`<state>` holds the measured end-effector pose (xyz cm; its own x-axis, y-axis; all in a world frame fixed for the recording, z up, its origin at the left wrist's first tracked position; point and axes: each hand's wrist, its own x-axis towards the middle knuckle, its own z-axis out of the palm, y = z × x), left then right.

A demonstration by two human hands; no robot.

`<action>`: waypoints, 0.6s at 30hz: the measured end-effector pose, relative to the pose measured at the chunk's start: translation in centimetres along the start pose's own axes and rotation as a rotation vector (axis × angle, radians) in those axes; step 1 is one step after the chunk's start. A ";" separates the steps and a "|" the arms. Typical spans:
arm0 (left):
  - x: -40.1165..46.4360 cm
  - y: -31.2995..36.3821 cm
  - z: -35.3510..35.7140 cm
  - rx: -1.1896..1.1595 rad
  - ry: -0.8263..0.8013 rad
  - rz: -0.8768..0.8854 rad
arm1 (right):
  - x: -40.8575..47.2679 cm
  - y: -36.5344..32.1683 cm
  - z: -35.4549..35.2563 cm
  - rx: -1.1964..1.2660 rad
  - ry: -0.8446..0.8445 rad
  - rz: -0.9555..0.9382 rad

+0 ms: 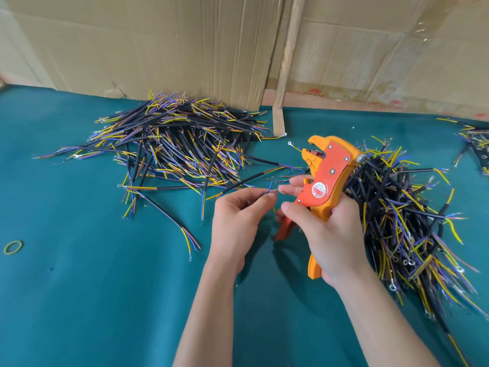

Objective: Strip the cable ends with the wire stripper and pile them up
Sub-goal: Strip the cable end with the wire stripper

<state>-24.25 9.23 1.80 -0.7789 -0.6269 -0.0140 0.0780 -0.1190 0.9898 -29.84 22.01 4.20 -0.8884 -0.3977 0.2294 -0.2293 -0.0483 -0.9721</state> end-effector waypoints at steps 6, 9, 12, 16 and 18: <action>0.0 0.1 -0.2 -0.018 -0.001 0.021 | -0.3 -0.7 0.3 -0.178 -0.055 -0.033; -0.1 0.2 -0.1 0.019 0.005 0.020 | -0.5 -1.0 0.2 -0.303 -0.087 -0.086; 0.0 0.3 -0.1 0.008 0.022 -0.004 | -0.7 -1.3 0.3 -0.368 -0.095 -0.124; -0.1 0.4 0.2 0.038 0.045 0.024 | -1.0 -1.6 0.6 -0.390 -0.121 -0.145; -0.2 0.5 0.3 0.087 0.053 0.054 | -1.0 -1.6 0.6 -0.394 -0.135 -0.147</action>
<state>-24.25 9.58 2.32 -0.7412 -0.6704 0.0345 0.0629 -0.0181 0.9979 -28.35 21.93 5.46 -0.7811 -0.5299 0.3303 -0.5070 0.2296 -0.8308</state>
